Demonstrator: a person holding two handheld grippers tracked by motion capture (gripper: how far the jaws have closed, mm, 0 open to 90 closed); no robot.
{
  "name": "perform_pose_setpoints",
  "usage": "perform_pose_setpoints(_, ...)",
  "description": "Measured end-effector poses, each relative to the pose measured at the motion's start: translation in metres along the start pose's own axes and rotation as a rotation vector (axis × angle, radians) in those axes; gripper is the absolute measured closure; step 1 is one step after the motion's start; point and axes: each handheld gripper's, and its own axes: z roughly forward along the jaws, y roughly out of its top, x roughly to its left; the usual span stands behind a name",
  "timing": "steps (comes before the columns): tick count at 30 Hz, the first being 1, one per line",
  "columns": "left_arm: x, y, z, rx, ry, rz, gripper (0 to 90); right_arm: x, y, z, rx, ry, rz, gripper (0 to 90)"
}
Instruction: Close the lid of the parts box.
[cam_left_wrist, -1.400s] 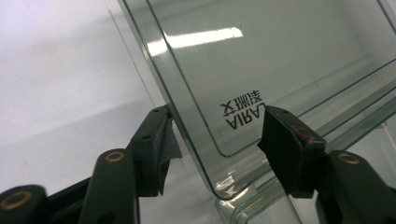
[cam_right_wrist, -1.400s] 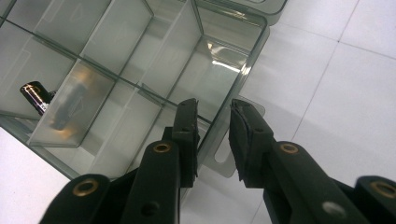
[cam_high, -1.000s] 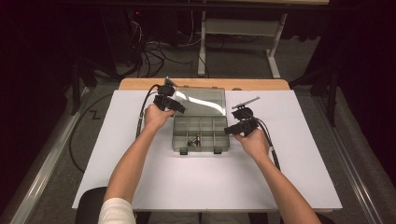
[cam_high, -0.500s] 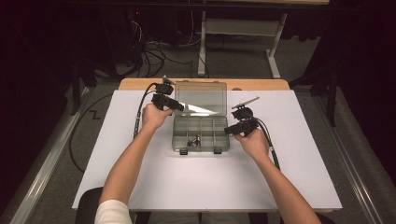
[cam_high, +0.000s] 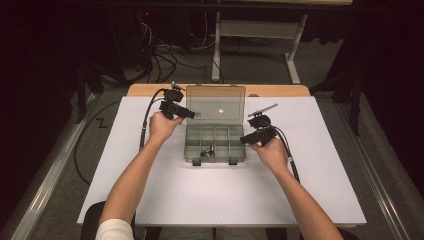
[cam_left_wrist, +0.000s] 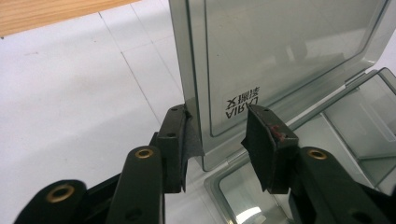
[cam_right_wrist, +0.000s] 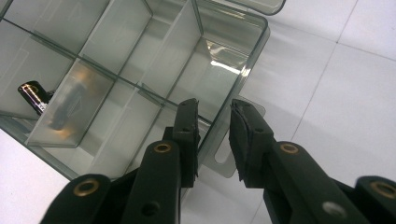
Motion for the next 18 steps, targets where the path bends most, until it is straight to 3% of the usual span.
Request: perform_pose_setpoints(18,-0.001,-0.009,-0.014,-0.013,-0.024,0.049,66.8,0.001,0.000,0.000,-0.002,-0.005,-0.002,74.7)
